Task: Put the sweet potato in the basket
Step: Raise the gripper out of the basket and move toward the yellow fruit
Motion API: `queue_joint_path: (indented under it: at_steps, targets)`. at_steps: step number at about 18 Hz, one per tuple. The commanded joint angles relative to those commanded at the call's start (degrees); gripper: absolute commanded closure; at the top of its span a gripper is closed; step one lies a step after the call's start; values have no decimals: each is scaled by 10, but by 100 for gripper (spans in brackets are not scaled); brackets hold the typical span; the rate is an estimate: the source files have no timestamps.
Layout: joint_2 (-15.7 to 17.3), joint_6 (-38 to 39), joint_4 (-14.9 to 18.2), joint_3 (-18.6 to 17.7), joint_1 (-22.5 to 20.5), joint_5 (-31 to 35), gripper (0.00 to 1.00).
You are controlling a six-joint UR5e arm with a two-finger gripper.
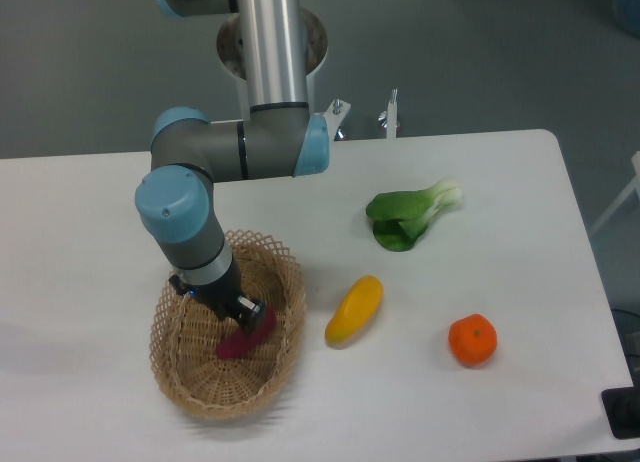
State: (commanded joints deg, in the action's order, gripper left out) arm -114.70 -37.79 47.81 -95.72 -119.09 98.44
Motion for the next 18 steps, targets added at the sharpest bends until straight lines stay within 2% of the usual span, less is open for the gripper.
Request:
queue_joint_path:
  at_steps: [3, 5, 9, 10, 12, 16, 18]
  targets:
    - [0, 14, -1, 37, -1, 4, 0]
    - [8, 8, -5, 42, -7, 2, 0]
    - [20, -32, -5, 72, -40, 15, 0]
    - [31, -38, -1, 76, -61, 22, 0]
    - [45, -60, 11, 75, -84, 21, 0]
    - [82, -197, 75, 67, -144, 18, 0]
    - [97, -241, 99, 66, -179, 9, 0]
